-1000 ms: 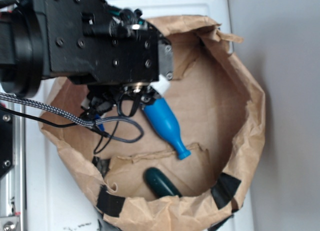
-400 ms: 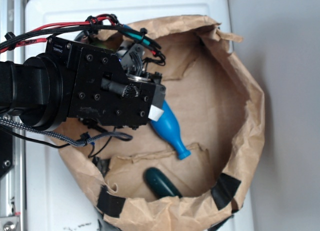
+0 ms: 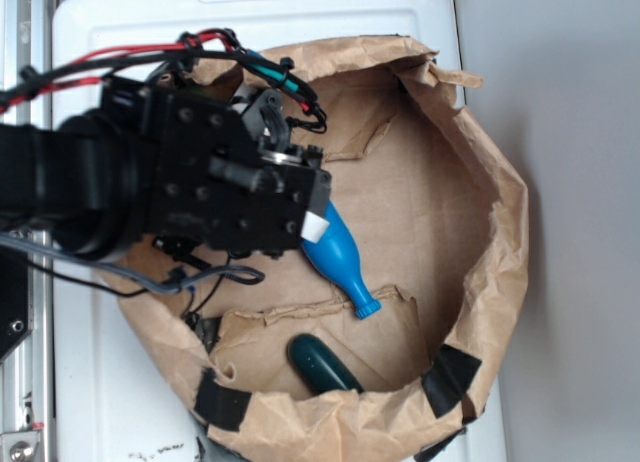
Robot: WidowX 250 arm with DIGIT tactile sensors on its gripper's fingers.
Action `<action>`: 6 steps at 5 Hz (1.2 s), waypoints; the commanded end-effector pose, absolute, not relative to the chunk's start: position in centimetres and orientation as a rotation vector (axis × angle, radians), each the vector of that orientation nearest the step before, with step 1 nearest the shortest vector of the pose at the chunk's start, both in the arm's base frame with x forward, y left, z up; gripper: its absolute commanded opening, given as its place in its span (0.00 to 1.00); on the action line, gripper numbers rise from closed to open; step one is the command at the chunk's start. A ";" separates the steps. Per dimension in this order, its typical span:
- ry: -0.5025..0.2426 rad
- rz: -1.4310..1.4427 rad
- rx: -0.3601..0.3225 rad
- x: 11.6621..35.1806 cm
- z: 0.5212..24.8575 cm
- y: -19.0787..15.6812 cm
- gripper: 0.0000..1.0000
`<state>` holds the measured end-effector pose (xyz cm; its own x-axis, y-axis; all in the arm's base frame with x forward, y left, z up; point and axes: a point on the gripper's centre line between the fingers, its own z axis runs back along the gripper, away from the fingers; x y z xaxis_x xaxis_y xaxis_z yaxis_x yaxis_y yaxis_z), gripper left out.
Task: Grab the green animal.
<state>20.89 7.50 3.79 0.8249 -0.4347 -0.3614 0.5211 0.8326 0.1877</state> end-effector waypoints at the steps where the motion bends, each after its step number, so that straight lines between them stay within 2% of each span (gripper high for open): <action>1: 0.361 -0.438 0.264 20.7 4.8 11.1 1.00; 2: 0.351 -0.461 0.280 20.1 3.0 12.2 1.00; 3: 0.324 -0.473 0.305 19.6 1.4 11.6 0.71; 4: 0.325 -0.449 0.314 19.6 1.2 11.4 0.00; 6: 0.294 -0.457 0.211 21.4 4.3 10.6 0.00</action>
<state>20.83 9.78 2.36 0.8293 -0.4173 -0.3716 0.4744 0.8772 0.0736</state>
